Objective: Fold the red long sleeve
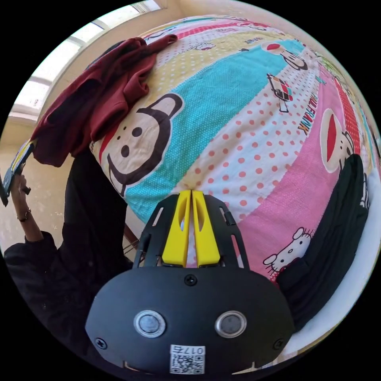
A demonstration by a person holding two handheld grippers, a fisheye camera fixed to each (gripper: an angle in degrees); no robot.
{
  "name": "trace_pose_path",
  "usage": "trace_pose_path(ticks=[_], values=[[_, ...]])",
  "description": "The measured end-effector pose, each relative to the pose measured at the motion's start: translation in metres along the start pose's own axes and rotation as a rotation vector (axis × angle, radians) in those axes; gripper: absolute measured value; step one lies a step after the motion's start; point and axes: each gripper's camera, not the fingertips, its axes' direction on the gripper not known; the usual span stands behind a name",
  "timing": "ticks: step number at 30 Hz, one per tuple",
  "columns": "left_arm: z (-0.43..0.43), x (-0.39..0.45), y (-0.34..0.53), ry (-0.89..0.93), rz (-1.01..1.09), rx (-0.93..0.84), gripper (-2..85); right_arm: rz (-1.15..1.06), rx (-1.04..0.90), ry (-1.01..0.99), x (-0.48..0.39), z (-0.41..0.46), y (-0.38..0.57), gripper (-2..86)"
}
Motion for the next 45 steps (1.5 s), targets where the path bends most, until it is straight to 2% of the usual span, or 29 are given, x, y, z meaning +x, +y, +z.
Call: trace_pose_path(ticks=[3, 5, 6, 8, 10, 12, 16, 18, 21, 23, 25, 28, 31, 33, 34, 37, 39, 40, 42, 44, 45], values=[[-0.073, -0.061, -0.002, 0.136, -0.125, 0.175, 0.8, -0.065, 0.215, -0.068, 0.011, 0.001, 0.046, 0.9], [-0.126, -0.087, -0.001, 0.149, -0.136, 0.294, 0.6, -0.153, 0.557, -0.169, 0.011, -0.024, 0.087, 1.6], [-0.138, -0.091, 0.0, 0.15, -0.14, 0.325, 0.6, -0.176, 0.635, -0.212, 0.011, -0.03, 0.095, 1.8], [-0.184, -0.096, 0.006, 0.133, -0.117, 0.428, 0.5, -0.317, 0.854, -0.44, 0.014, -0.05, 0.109, 3.5], [-0.209, -0.096, 0.01, 0.153, -0.094, 0.486, 0.4, -0.407, 0.933, -0.537, 0.01, -0.06, 0.105, 5.8], [-0.229, -0.095, 0.015, 0.179, -0.083, 0.54, 0.3, -0.511, 0.982, -0.53, -0.004, -0.066, 0.098, 7.5], [-0.276, -0.091, 0.032, 0.14, -0.012, 0.645, 0.0, -0.621, 0.998, -0.37, -0.044, -0.063, 0.068, 8.4], [-0.288, -0.091, 0.039, 0.155, 0.021, 0.658, 0.0, -0.649, 1.03, -0.398, -0.054, -0.055, 0.049, 8.8], [-0.287, -0.098, 0.045, 0.217, 0.027, 0.636, -0.1, -0.72, 0.953, -0.537, -0.078, -0.018, -0.002, 9.4], [-0.273, -0.11, 0.05, 0.251, -0.011, 0.584, -0.1, -0.845, 0.658, -0.681, -0.112, 0.034, -0.041, 6.0], [-0.261, -0.124, 0.058, 0.245, -0.073, 0.549, -0.1, -0.952, 0.443, -0.815, -0.131, 0.077, -0.045, 2.6], [-0.235, -0.155, 0.079, 0.244, -0.208, 0.5, -0.1, -1.134, 0.469, -0.928, -0.146, 0.113, 0.015, 1.0], [-0.206, -0.181, 0.101, 0.275, -0.302, 0.466, -0.1, -1.332, 0.38, -1.174, -0.181, 0.125, 0.082, 0.6], [-0.194, -0.187, 0.11, 0.339, -0.299, 0.453, -0.1, -1.355, 0.411, -0.986, -0.201, 0.126, 0.113, 0.6], [-0.187, -0.188, 0.116, 0.381, -0.301, 0.453, -0.1, -1.277, 0.473, -0.839, -0.201, 0.122, 0.118, 0.7], [-0.181, -0.186, 0.13, 0.435, -0.29, 0.453, 0.0, -1.109, 0.628, -0.75, -0.164, 0.097, 0.09, 1.2], [-0.184, -0.187, 0.138, 0.424, -0.28, 0.445, 0.0, -1.039, 0.732, -0.644, -0.148, 0.084, 0.071, 1.8], [-0.188, -0.188, 0.144, 0.416, -0.271, 0.438, 0.0, -1.047, 0.755, -0.525, -0.151, 0.082, 0.058, 2.9], [-0.191, -0.191, 0.151, 0.417, -0.259, 0.423, 0.0, -1.101, 0.652, -0.34, -0.174, 0.092, 0.034, 4.5], [-0.195, -0.194, 0.16, 0.422, -0.256, 0.407, 0.0, -1.275, 0.417, -0.147, -0.225, 0.128, 0.014, 6.7], [-0.195, -0.195, 0.162, 0.421, -0.256, 0.403, 0.0, -1.316, 0.39, -0.112, -0.238, 0.138, 0.014, 7.4]])
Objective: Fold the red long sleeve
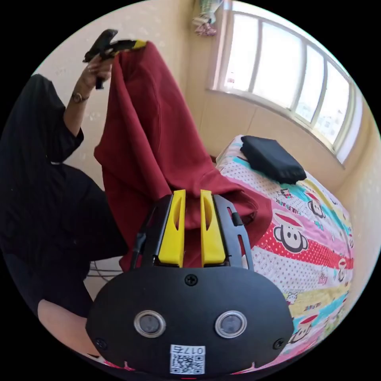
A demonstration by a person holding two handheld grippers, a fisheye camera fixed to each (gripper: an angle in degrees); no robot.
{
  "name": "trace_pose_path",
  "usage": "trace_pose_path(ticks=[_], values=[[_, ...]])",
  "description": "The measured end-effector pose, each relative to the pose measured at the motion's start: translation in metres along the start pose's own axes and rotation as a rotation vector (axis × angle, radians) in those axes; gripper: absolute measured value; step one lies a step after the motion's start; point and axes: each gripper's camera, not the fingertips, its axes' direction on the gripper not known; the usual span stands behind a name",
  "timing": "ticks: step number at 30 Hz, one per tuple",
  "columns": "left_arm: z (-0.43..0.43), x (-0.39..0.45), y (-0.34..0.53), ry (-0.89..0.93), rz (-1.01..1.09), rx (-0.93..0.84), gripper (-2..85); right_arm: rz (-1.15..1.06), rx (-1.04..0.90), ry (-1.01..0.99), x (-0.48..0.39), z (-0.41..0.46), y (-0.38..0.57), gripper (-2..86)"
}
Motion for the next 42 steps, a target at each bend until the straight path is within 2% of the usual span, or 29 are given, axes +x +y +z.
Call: trace_pose_path(ticks=[4, 7, 9, 12, 14, 15, 17, 19, 25, 29, 32, 35, 38, 42], values=[[-0.014, -0.006, 0.012, -0.036, -0.007, -0.017, 0.1, -0.119, -0.101, 0.037, -0.031, 0.063, -0.042, 10.4], [-0.022, -0.014, 0.019, -0.056, -0.028, -0.041, 0.0, -0.23, -0.216, -0.02, -0.059, 0.099, -0.053, 8.7], [-0.025, -0.019, 0.024, -0.06, -0.045, -0.059, 0.0, -0.24, -0.224, -0.025, -0.069, 0.098, -0.053, 7.0], [-0.035, -0.026, 0.032, -0.07, -0.071, -0.043, 0.0, -0.128, -0.208, 0.184, -0.075, 0.078, -0.049, 4.3], [-0.043, -0.034, 0.038, -0.081, -0.128, -0.004, 0.0, 0.07, -0.056, 0.449, -0.077, 0.021, -0.043, 3.6], [-0.046, -0.036, 0.039, -0.086, -0.143, 0.011, 0.0, 0.125, -0.005, 0.481, -0.077, 0.003, -0.04, 3.5], [-0.053, -0.042, 0.036, -0.146, -0.166, 0.091, -0.1, 0.314, 0.221, 0.581, -0.088, -0.077, -0.021, 3.1], [-0.055, -0.046, 0.026, -0.187, -0.187, 0.148, 0.0, 0.387, 0.374, 0.682, -0.112, -0.135, -0.004, 2.9], [-0.074, -0.011, -0.025, -0.098, -0.072, 0.451, 0.0, 0.45, 0.757, 1.059, -0.248, -0.302, 0.021, 2.9], [-0.092, 0.02, -0.055, 0.111, -0.075, 0.678, 0.0, 0.397, 0.896, 1.235, -0.334, -0.386, 0.019, 2.9], [-0.113, 0.047, -0.059, 0.233, -0.077, 0.856, -0.1, 0.317, 0.961, 1.363, -0.395, -0.426, 0.013, 2.9], [-0.127, 0.08, -0.053, 0.276, -0.067, 0.996, -0.1, 0.285, 0.948, 1.463, -0.44, -0.453, 0.002, 3.0], [-0.124, 0.115, -0.06, 0.207, 0.002, 1.047, -0.1, 0.313, 0.877, 1.54, -0.452, -0.476, -0.001, 2.8], [-0.078, 0.143, -0.092, 0.134, 0.037, 1.01, 0.0, 0.426, 0.773, 1.433, -0.406, -0.505, 0.018, 2.5]])
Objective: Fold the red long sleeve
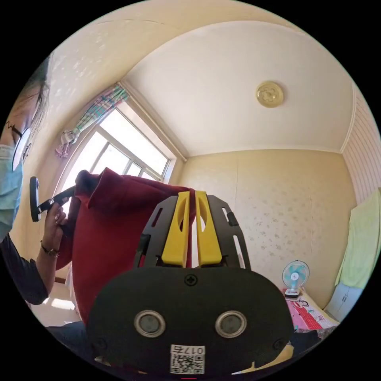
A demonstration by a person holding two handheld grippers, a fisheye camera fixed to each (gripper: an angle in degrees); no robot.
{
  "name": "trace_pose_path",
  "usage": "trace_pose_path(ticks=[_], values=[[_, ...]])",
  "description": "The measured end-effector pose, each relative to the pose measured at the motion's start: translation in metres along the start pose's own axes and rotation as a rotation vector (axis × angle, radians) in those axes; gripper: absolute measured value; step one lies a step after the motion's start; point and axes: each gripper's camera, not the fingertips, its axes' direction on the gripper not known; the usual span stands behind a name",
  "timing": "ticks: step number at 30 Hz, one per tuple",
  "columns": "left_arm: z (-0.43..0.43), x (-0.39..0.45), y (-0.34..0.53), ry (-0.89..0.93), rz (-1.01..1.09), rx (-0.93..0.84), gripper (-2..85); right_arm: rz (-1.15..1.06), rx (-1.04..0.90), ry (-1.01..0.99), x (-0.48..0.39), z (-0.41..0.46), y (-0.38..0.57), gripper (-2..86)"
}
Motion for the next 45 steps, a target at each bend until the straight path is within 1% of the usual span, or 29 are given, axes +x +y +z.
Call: trace_pose_path(ticks=[3, 5, 6, 7, 8, 9, 10, 11, 13, 14, 16, 18, 20, 22, 23, 24, 26, 27, 28, 29, 30, 32, 34, 36, 38, 40, 42, 44, 45], values=[[0.078, 0.008, 0.037, -0.006, 0.03, -0.123, 0.2, 0.014, -0.153, 0.05, 0.032, 0.07, 0.029, 1.8], [0.168, 0.01, 0.086, -0.042, 0.062, -0.277, 0.7, 0.002, -0.241, 0.296, 0.059, 0.149, 0.069, 1.1], [0.194, 0.01, 0.102, -0.039, 0.076, -0.315, 0.9, -0.017, -0.266, 0.361, 0.068, 0.173, 0.083, 1.0], [0.244, 0.009, 0.142, -0.022, 0.107, -0.377, 1.7, -0.044, -0.348, 0.425, 0.088, 0.225, 0.117, 0.9], [0.293, 0.007, 0.191, -0.018, 0.151, -0.467, 2.8, 0.003, -0.53, 0.418, 0.115, 0.287, 0.16, 1.0], [0.319, 0.006, 0.219, -0.027, 0.173, -0.548, 3.3, 0.041, -0.65, 0.387, 0.128, 0.317, 0.186, 1.1], [0.367, -0.001, 0.28, -0.074, 0.18, -0.793, 4.4, 0.118, -0.861, 0.312, 0.145, 0.364, 0.242, 1.3], [0.4, -0.013, 0.344, -0.171, 0.145, -1.059, 3.7, 0.18, -0.968, 0.234, 0.147, 0.385, 0.293, 1.6], [0.407, -0.026, 0.423, -0.22, 0.192, -1.285, 2.7, 0.181, -1.033, 0.102, 0.123, 0.389, 0.35, 2.7], [0.392, -0.032, 0.463, -0.176, 0.236, -1.337, 2.2, 0.167, -1.091, 0.037, 0.101, 0.385, 0.384, 4.7], [0.36, -0.043, 0.509, -0.124, 0.288, -1.376, 1.9, 0.162, -1.203, -0.098, 0.062, 0.374, 0.437, 7.7], [0.326, -0.059, 0.54, -0.135, 0.289, -1.411, 1.8, 0.215, -1.297, -0.235, 0.025, 0.355, 0.483, 10.2], [0.284, -0.092, 0.559, -0.146, 0.166, -1.446, 2.1, 0.329, -1.429, -0.321, -0.015, 0.325, 0.531, 11.7], [0.259, -0.122, 0.557, -0.174, 0.061, -1.427, 3.0, 0.368, -1.537, -0.355, -0.039, 0.308, 0.556, 10.8], [0.246, -0.142, 0.552, -0.205, 0.012, -1.403, 3.7, 0.342, -1.464, -0.36, -0.048, 0.297, 0.544, 7.2], [0.242, -0.152, 0.549, -0.22, -0.005, -1.398, 4.0, 0.327, -1.467, -0.402, -0.051, 0.297, 0.538, 5.4], [0.235, -0.191, 0.545, -0.266, -0.067, -1.415, 5.7, 0.227, -1.622, -0.499, -0.052, 0.326, 0.512, 3.4], [0.234, -0.199, 0.545, -0.27, -0.084, -1.425, 6.1, 0.163, -1.642, -0.485, -0.05, 0.335, 0.498, 3.1], [0.234, -0.215, 0.545, -0.273, -0.119, -1.441, 6.8, 0.034, -1.629, -0.436, -0.039, 0.353, 0.459, 2.6], [0.234, -0.228, 0.547, -0.26, -0.157, -1.453, 7.0, -0.017, -1.633, -0.398, -0.022, 0.374, 0.419, 2.3], [0.234, -0.233, 0.548, -0.245, -0.174, -1.46, 7.1, -0.03, -1.632, -0.357, -0.01, 0.385, 0.398, 2.2], [0.237, -0.244, 0.559, -0.163, -0.219, -1.507, 7.6, -0.06, -1.558, -0.158, 0.038, 0.426, 0.325, 2.1], [0.24, -0.243, 0.569, -0.125, -0.229, -1.537, 8.1, -0.016, -1.538, -0.052, 0.071, 0.46, 0.297, 2.3], [0.244, -0.236, 0.58, -0.076, -0.224, -1.556, 8.4, -0.017, -1.523, 0.128, 0.096, 0.491, 0.291, 2.6], [0.247, -0.221, 0.595, -0.002, -0.224, -1.581, 8.5, -0.101, -1.602, 0.4, 0.101, 0.525, 0.321, 3.5], [0.248, -0.209, 0.605, 0.051, -0.233, -1.59, 8.7, -0.233, -1.7, 0.472, 0.072, 0.536, 0.347, 4.5], [0.248, -0.197, 0.613, 0.085, -0.224, -1.59, 9.2, -0.314, -1.605, 0.439, 0.023, 0.528, 0.347, 5.6], [0.247, -0.18, 0.63, 0.048, -0.111, -1.63, 10.3, -0.343, -1.52, 0.348, -0.043, 0.505, 0.346, 6.0], [0.246, -0.175, 0.633, 0.034, -0.071, -1.63, 10.2, -0.35, -1.51, 0.325, -0.058, 0.499, 0.348, 6.1]])
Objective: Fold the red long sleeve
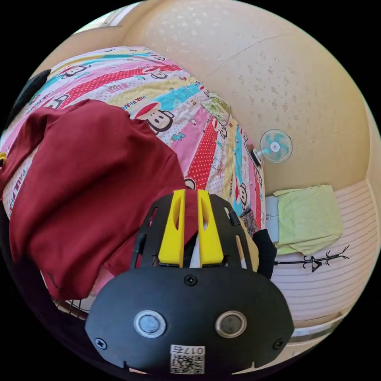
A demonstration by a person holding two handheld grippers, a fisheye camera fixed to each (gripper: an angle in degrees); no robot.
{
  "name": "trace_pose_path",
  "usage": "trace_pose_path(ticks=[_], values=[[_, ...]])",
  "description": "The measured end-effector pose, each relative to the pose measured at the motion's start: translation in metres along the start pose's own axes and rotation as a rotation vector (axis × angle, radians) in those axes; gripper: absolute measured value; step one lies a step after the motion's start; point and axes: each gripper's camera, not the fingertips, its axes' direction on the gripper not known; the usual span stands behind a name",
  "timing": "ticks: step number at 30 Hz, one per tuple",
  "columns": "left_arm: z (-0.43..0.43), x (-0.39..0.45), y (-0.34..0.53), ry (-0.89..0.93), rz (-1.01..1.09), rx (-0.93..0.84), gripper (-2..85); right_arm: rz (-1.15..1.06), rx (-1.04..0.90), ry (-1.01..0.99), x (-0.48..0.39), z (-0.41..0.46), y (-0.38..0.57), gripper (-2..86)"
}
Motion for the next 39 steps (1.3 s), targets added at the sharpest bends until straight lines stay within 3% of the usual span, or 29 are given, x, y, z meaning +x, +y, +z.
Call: trace_pose_path(ticks=[4, 5, 8, 9, 11, 13, 15, 17, 20, 24, 27, 30, 32, 34, 37, 39], values=[[0.008, 0.038, 0.0, -0.17, 0.214, -0.063, 4.2, 0.041, 0.047, -0.098, -0.059, -0.007, 0.051, 5.6], [0.003, 0.047, -0.004, -0.283, 0.297, -0.095, 2.3, 0.064, 0.054, -0.181, -0.059, -0.007, 0.065, 5.6], [-0.032, 0.024, -0.019, -0.568, 0.318, -0.006, 1.4, 0.135, 0.117, -0.409, -0.04, -0.016, 0.103, 6.2], [-0.041, 0.01, -0.024, -0.582, 0.282, 0.011, 1.4, 0.145, 0.122, -0.45, -0.036, -0.017, 0.11, 6.6], [-0.079, -0.071, -0.04, -0.51, -0.095, 0.061, 1.9, 0.153, 0.092, -0.58, -0.027, -0.013, 0.131, 8.0], [-0.096, -0.118, -0.031, -0.385, -0.293, 0.054, 6.1, 0.161, 0.068, -0.682, -0.026, -0.006, 0.146, 9.1], [-0.094, -0.129, -0.011, -0.076, -0.284, 0.033, 10.4, 0.188, 0.047, -0.778, -0.026, 0.004, 0.162, 9.7], [-0.073, -0.09, 0.024, 0.255, -0.131, 0.003, 12.5, 0.233, 0.014, -0.864, -0.031, 0.018, 0.18, 10.0], [-0.034, -0.006, 0.074, 0.429, 0.051, -0.127, 13.4, 0.266, -0.064, -0.938, -0.051, 0.042, 0.193, 10.4], [0.017, 0.076, 0.119, 0.455, 0.171, -0.289, 13.4, 0.273, -0.138, -1.088, -0.086, 0.069, 0.192, 9.8], [0.052, 0.095, 0.129, 0.306, 0.163, -0.426, 7.0, 0.26, -0.164, -1.122, -0.099, 0.081, 0.181, 6.0], [0.011, 0.065, 0.127, 0.452, 0.192, -0.362, 3.4, 0.146, -0.074, -1.149, -0.059, 0.058, 0.175, 3.8], [-0.051, 0.025, 0.135, 0.649, 0.218, -0.253, 3.2, 0.078, 0.049, -1.154, -0.006, 0.019, 0.188, 3.2], [-0.084, 0.001, 0.15, 0.624, 0.222, -0.23, 3.3, 0.032, 0.047, -1.094, 0.026, -0.006, 0.2, 2.9], [-0.076, -0.014, 0.183, 0.507, 0.219, -0.402, 3.9, -0.059, -0.156, -0.994, 0.039, -0.013, 0.217, 2.7], [-0.055, -0.027, 0.201, 0.509, 0.128, -0.449, 5.4, 0.013, -0.192, -1.015, 0.043, -0.001, 0.217, 2.7]])
